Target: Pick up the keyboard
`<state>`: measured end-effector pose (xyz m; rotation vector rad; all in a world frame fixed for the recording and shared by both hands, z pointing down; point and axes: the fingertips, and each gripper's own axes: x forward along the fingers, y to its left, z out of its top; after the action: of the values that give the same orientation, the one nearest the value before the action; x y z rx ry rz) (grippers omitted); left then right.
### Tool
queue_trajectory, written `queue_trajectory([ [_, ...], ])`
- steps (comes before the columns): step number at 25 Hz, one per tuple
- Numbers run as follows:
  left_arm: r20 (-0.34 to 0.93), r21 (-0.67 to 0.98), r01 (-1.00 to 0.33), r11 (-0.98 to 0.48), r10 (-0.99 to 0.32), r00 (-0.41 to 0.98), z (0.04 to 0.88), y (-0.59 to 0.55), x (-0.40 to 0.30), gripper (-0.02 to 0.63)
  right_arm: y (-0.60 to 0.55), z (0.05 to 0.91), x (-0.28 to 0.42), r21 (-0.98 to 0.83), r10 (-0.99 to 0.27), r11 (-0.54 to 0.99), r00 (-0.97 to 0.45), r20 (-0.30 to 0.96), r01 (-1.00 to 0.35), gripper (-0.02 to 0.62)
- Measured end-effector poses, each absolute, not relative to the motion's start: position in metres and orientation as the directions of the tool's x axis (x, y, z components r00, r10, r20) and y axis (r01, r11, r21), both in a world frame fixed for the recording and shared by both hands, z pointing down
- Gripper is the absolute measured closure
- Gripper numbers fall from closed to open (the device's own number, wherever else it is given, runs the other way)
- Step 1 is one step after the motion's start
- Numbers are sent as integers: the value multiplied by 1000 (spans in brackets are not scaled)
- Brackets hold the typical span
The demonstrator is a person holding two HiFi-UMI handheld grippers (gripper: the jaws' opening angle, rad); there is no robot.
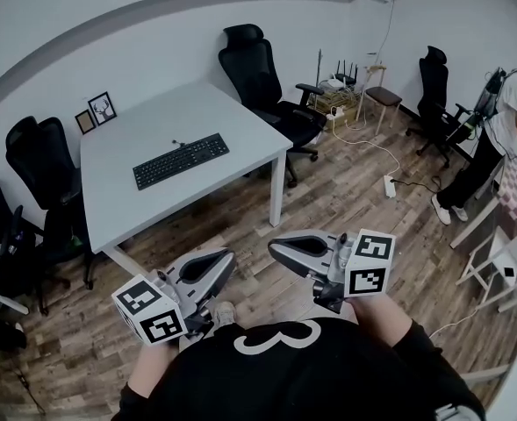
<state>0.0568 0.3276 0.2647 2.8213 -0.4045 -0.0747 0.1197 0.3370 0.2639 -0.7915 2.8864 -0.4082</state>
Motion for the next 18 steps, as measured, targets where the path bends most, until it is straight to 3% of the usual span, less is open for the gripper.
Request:
queue_trajectory([
  [18, 59, 398, -298, -868, -300, 952, 299, 238, 28, 594, 246, 300, 98, -418, -527, 778, -849, -26, -470, 588],
])
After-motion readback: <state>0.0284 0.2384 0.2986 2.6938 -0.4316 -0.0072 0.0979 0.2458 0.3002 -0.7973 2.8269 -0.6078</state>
